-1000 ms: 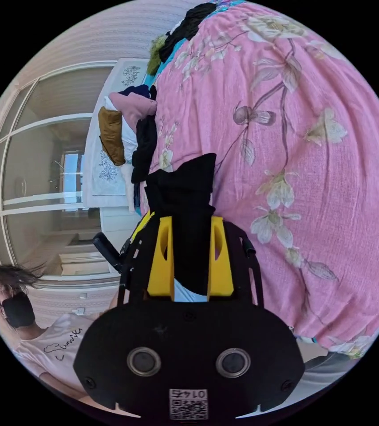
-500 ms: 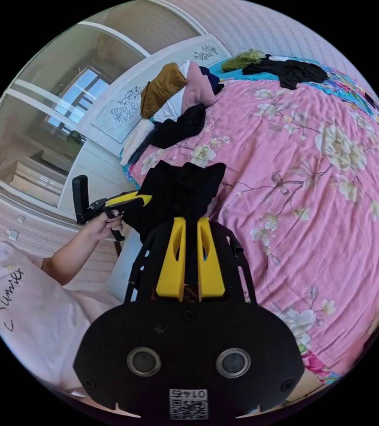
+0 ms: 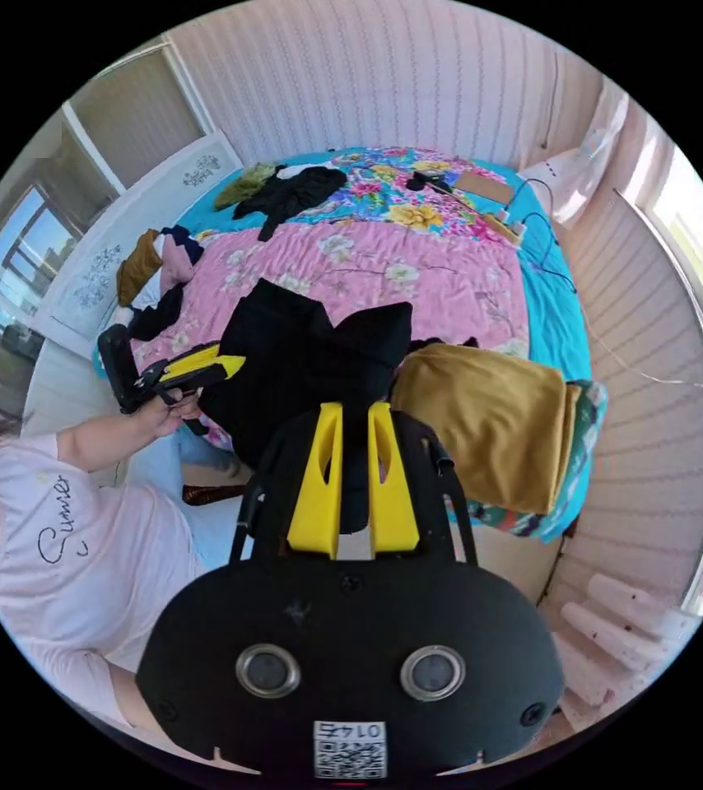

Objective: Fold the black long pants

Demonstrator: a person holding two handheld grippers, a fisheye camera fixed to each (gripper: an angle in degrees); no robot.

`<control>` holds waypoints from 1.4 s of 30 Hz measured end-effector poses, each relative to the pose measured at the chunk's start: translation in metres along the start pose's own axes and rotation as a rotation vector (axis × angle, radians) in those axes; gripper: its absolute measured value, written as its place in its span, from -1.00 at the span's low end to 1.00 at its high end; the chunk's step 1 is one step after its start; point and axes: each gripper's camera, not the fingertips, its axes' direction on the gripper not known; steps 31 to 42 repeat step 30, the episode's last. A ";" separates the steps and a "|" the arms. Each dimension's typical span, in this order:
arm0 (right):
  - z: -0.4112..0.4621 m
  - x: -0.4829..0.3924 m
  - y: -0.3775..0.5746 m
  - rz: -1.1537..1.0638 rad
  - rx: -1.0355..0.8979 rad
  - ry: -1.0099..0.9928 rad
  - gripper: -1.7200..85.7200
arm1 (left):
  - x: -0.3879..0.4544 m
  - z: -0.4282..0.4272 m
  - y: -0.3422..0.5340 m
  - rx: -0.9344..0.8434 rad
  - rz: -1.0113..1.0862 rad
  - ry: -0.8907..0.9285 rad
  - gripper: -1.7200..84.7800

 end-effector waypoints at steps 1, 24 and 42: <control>-0.013 0.032 0.003 0.100 0.003 0.110 -0.80 | 0.002 0.016 -0.004 -0.033 -0.013 0.007 -0.82; 0.070 -0.124 0.115 0.225 0.172 0.156 -0.71 | -0.054 -0.293 0.253 -0.055 -0.084 -0.436 -0.86; 0.125 -0.252 0.114 0.129 0.256 -0.216 -0.80 | -0.078 -0.414 0.337 0.112 -0.304 -0.641 -0.85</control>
